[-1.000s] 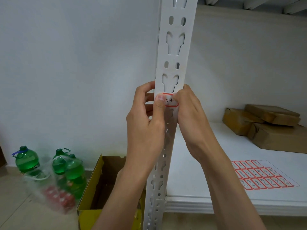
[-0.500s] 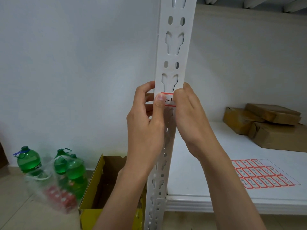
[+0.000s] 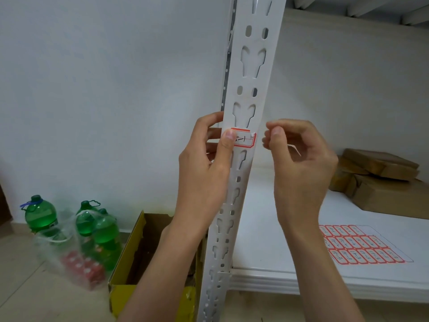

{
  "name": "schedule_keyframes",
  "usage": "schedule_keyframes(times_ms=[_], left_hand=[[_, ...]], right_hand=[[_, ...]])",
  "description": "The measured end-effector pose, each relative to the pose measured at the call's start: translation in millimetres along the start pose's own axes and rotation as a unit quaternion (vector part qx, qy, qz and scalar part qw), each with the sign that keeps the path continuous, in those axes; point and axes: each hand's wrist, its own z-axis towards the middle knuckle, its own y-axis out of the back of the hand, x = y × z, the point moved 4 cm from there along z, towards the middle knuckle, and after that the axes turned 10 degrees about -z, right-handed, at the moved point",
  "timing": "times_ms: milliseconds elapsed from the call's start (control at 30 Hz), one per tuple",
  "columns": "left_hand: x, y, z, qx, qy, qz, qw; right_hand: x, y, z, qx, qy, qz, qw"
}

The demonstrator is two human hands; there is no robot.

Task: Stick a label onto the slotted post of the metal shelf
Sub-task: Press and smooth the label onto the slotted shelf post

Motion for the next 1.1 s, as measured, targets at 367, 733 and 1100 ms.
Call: schedule_keyframes(times_ms=[367,733,1100], left_hand=[[-2,0,-2,-0.002,0.003,0.014,1.0],[-1,1,-2,0.0,0.007,0.019,1.0],[-2,1,-2,0.008,-0.003,0.018,1.0]], right_hand=[[6,-2,-12,-0.057,0.174,-0.147,0.972],[8,-8,-11,-0.064,0.15,-0.142,0.976],[-13,-2,-6,-0.047,-0.012,-0.064,0.997]])
